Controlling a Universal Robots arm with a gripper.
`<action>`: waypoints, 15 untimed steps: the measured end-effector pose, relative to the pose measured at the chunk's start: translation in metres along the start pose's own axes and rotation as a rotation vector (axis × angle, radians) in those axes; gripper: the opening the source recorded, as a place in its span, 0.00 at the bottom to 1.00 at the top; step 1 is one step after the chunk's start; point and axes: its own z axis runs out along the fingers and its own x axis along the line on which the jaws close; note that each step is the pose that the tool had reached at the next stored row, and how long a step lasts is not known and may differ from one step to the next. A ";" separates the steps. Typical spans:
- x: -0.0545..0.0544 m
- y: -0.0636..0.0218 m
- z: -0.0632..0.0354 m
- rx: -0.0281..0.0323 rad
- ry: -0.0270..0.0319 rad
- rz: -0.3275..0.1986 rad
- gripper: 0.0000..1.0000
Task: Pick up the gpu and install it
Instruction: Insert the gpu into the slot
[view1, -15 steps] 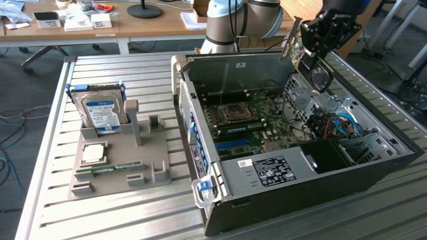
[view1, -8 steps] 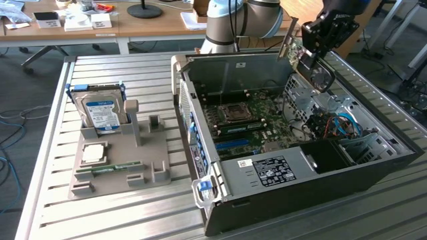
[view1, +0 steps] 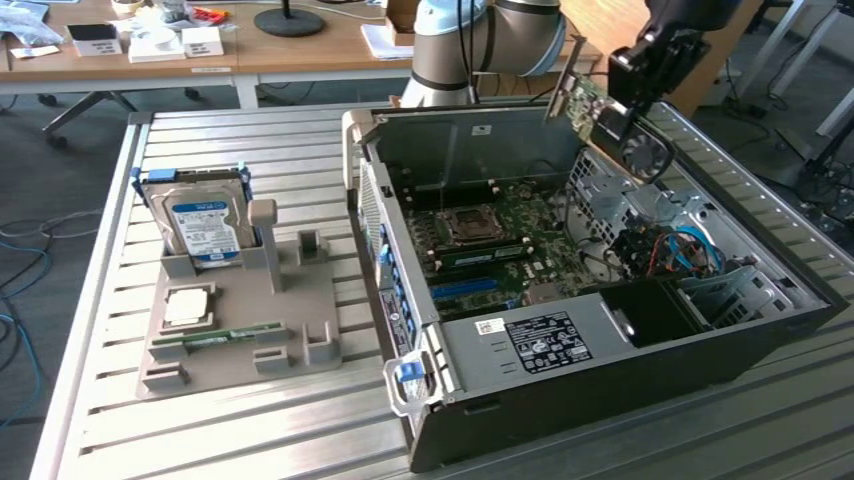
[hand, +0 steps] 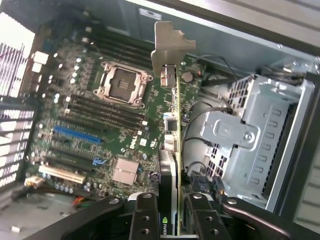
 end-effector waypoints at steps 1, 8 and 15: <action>0.000 0.0000 0.0000 -0.0003 0.0009 -0.017 0.27; 0.000 0.0000 0.0002 -0.0025 0.0065 -0.138 0.27; 0.000 0.0000 0.0005 -0.0047 0.0122 -0.258 0.27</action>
